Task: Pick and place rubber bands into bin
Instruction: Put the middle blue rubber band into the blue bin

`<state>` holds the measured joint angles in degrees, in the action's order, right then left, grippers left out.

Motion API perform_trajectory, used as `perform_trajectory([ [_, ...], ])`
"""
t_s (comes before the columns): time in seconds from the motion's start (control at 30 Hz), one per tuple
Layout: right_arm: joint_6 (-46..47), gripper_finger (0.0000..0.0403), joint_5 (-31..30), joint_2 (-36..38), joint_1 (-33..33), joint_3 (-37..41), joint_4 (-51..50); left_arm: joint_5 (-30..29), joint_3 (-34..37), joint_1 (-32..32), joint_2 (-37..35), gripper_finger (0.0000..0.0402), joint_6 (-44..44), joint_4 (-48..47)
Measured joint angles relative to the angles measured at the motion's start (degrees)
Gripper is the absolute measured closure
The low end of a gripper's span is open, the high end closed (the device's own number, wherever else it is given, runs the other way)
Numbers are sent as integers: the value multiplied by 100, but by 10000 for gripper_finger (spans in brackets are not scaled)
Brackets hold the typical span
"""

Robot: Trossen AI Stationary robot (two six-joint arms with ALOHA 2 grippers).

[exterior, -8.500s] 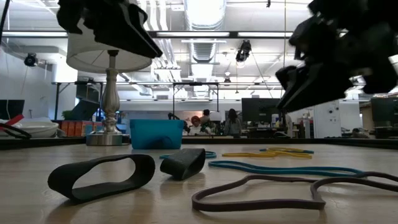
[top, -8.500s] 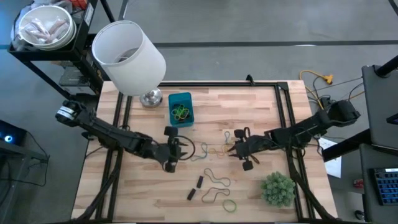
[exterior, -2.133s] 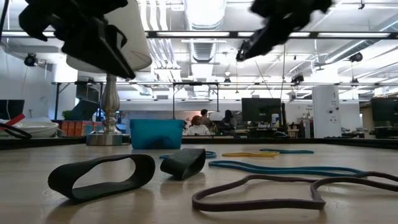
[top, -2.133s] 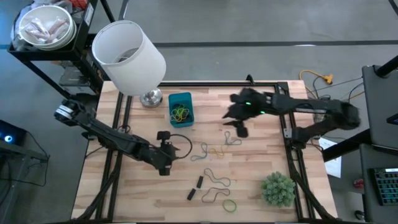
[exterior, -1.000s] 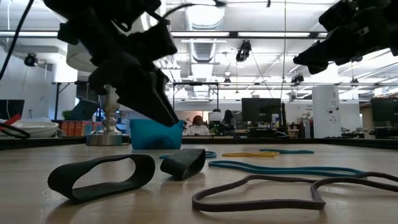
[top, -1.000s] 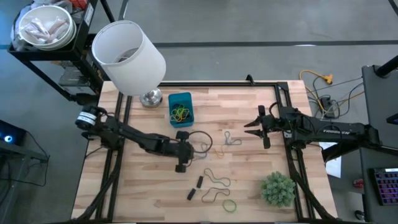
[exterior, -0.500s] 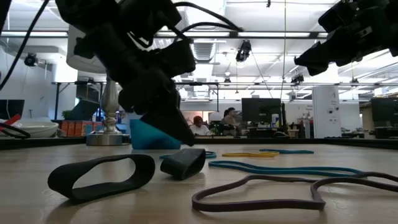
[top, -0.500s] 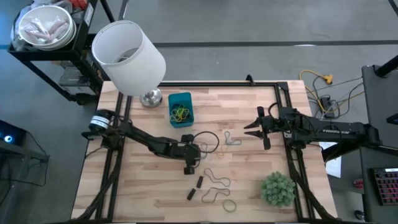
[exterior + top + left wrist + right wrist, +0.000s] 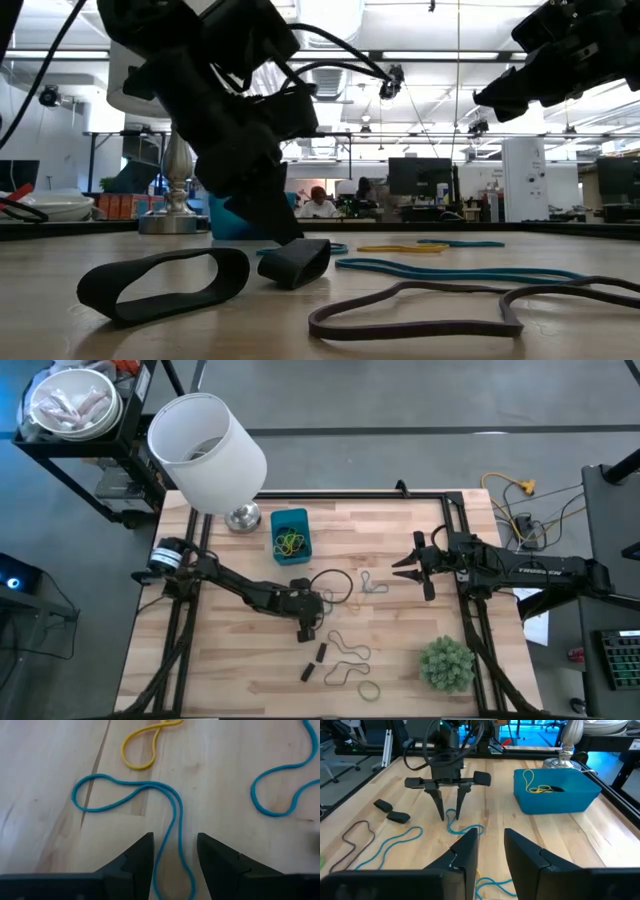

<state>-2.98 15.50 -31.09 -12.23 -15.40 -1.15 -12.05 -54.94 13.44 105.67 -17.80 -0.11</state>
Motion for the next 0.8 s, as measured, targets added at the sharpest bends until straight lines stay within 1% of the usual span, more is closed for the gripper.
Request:
perform_trajectory([
  [0.23,0,323,-2,0,0,0,0,28,-4,-10,-8,268,-195,-228],
  [0.3,0,324,-2,0,0,0,0,98,-7,-11,-14,274,-195,-277],
  [0.43,0,321,-2,0,0,0,0,181,-7,-12,-20,310,-176,-348],
  [0.6,0,326,-2,0,0,0,0,299,-10,-15,-26,385,-139,-536],
  [0.63,0,327,-2,0,0,0,0,312,-11,-21,-27,393,-138,-557],
  [0.8,-2,330,-2,0,0,0,0,304,-48,-25,-43,399,34,-654],
])
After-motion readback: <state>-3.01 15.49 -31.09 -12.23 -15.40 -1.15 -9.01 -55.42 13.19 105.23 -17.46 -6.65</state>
